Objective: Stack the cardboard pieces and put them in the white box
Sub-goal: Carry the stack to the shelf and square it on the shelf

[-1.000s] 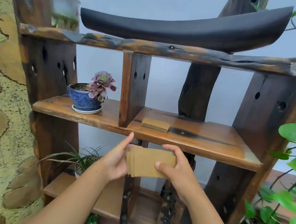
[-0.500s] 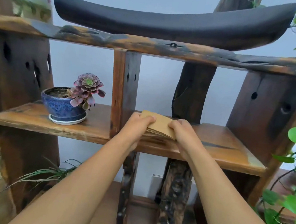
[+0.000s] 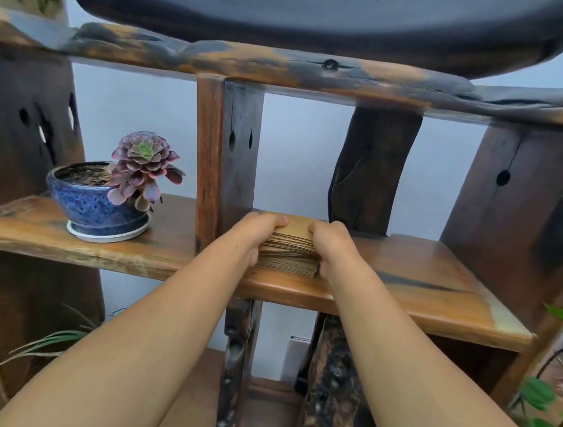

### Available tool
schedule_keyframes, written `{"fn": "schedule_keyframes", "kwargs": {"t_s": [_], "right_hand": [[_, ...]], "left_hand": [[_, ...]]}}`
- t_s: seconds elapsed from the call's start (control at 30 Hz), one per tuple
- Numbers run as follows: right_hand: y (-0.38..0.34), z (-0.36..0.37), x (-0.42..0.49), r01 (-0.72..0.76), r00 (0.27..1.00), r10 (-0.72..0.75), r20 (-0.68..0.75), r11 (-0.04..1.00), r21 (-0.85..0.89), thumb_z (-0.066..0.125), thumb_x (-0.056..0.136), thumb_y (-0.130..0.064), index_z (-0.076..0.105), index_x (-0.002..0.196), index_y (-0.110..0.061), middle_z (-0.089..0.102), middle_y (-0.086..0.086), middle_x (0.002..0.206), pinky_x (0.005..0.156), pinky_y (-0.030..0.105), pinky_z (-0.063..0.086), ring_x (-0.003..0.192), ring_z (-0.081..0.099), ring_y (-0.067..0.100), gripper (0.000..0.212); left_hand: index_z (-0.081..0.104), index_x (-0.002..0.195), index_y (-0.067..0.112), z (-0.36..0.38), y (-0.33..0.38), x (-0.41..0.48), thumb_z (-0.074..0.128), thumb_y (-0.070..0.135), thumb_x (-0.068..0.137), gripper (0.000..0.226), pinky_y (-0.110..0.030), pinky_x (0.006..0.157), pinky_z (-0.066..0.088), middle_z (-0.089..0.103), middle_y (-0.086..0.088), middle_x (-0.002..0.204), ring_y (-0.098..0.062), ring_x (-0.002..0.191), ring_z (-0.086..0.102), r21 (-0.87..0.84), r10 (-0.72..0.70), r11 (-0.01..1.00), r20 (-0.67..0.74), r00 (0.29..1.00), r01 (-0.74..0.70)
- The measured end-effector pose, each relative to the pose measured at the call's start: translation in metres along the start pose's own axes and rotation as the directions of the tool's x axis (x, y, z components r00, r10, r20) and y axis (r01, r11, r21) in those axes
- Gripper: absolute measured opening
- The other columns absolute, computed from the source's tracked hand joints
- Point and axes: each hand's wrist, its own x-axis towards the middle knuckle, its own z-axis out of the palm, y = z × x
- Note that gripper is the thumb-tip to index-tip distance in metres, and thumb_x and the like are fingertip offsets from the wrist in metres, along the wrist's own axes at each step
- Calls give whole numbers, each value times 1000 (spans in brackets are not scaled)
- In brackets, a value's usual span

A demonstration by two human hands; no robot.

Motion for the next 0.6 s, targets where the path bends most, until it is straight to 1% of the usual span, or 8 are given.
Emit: {"fn": "schedule_keyframes", "kwargs": {"t_s": [0.07, 0.13, 0.23, 0.3, 0.4, 0.43, 0.53, 0.6], "right_hand": [[3, 4, 2, -24, 1000, 25, 14, 998, -50, 42, 97, -14, 50, 127, -8, 56, 10, 96, 83, 39, 48, 96, 57, 30, 31], [5, 5, 3, -33, 999, 34, 15, 995, -99, 41, 98, -14, 48, 133, -7, 55, 12, 104, 80, 36, 44, 94, 54, 29, 37], [9, 5, 5, -45, 999, 45, 0, 989, -138, 43, 98, -17, 47, 136, -7, 55, 13, 108, 80, 37, 45, 90, 54, 26, 40], [11, 3, 6, -39, 999, 38, -7, 983, -182, 46, 97, -20, 47, 136, -7, 55, 12, 108, 76, 37, 43, 86, 53, 24, 41], [10, -1, 9, -20, 1000, 19, -3, 978, -209, 52, 96, -26, 46, 136, -7, 57, 11, 110, 74, 37, 43, 87, 54, 23, 44], [9, -3, 10, -15, 1000, 17, 6, 981, -195, 54, 96, -29, 47, 136, -7, 57, 10, 111, 76, 37, 44, 90, 54, 24, 46], [6, -10, 10, -39, 999, 42, 20, 992, -121, 58, 94, -39, 45, 138, -8, 60, 10, 121, 93, 43, 50, 106, 58, 28, 55], [1, -17, 8, -83, 995, 87, 37, 990, -113, 59, 93, -39, 43, 141, -12, 60, 13, 125, 96, 47, 51, 113, 59, 32, 57]], "left_hand": [[57, 127, 2, -4, -2, 4, 71, 18, 88, 44, -37, 66, 56, 71, -18, 101, -31, 85, 70, 2, -15, 1000, -20, 1000, 15], [54, 130, 2, -6, -4, 7, 73, 19, 87, 50, -41, 73, 58, 71, -21, 111, -34, 94, 71, 6, -25, 1000, -28, 999, 25], [53, 130, 2, -6, -6, 10, 74, 23, 87, 51, -39, 71, 56, 69, -19, 110, -31, 90, 69, 52, -18, 998, -41, 999, 20], [52, 131, 2, -7, -7, 11, 76, 26, 86, 56, -38, 69, 55, 68, -18, 111, -31, 92, 68, 83, -20, 996, -34, 999, 23], [51, 133, 1, -9, -3, 10, 80, 29, 83, 64, -45, 82, 59, 69, -19, 113, -34, 98, 69, 94, -37, 995, -25, 999, 39], [51, 133, 0, -10, -1, 9, 81, 30, 83, 65, -45, 82, 59, 70, -19, 111, -34, 97, 69, 78, -43, 996, -18, 999, 44], [54, 131, 3, -13, 7, 3, 79, 32, 85, 60, -38, 64, 60, 72, -17, 105, -31, 88, 71, 15, -70, 997, -6, 998, 70], [53, 131, 6, -15, 14, -3, 71, 29, 92, 49, -32, 46, 57, 70, -15, 97, -29, 79, 69, 16, -92, 996, -4, 996, 92]]}}
